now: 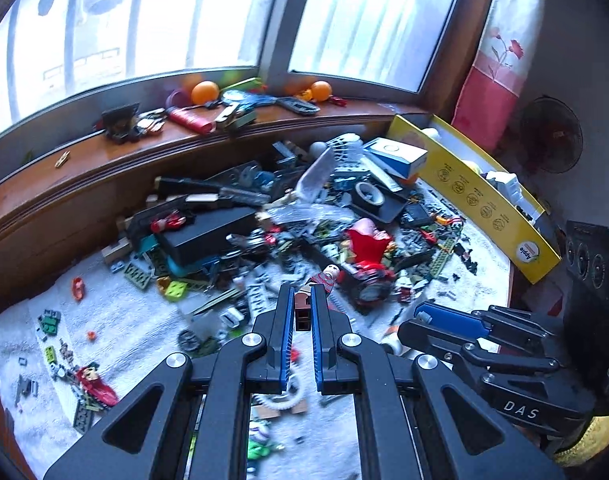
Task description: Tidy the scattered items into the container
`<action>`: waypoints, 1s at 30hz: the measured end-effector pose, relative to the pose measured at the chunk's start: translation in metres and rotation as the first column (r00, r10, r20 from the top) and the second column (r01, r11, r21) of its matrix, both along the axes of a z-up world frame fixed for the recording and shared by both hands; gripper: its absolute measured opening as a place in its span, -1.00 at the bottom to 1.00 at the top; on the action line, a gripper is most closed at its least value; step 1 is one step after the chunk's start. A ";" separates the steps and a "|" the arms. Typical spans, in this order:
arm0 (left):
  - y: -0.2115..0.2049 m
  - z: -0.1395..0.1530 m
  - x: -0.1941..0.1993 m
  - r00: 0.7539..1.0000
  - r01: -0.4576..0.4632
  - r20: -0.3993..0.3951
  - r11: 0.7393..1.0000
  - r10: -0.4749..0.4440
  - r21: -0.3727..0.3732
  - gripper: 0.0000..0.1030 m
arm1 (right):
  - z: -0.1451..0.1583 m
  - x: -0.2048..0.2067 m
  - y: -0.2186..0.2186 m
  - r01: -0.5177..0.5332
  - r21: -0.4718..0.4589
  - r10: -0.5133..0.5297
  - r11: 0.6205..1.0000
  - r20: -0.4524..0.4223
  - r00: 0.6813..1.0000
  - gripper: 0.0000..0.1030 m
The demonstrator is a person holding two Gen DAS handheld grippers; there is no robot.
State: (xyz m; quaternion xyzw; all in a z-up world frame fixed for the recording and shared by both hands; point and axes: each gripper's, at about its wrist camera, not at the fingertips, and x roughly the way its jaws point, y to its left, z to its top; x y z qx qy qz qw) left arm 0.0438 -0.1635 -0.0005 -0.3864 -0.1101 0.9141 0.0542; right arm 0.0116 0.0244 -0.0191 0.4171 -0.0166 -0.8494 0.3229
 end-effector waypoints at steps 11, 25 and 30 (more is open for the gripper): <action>0.071 0.020 -0.036 0.999 0.031 -0.018 0.999 -0.031 0.007 -0.83 | 0.013 -0.026 0.072 0.046 -0.002 -0.046 0.999 -0.014 0.999 -0.50; 0.188 0.035 -0.123 0.982 0.186 -0.013 0.982 -0.186 -0.035 -0.83 | 0.022 -0.076 0.176 0.181 0.023 -0.180 0.983 -0.019 0.983 -0.50; 0.223 0.043 -0.155 0.969 0.247 -0.014 0.968 -0.248 -0.055 -0.83 | 0.027 -0.095 0.204 0.250 0.090 -0.246 0.964 -0.054 0.968 -0.50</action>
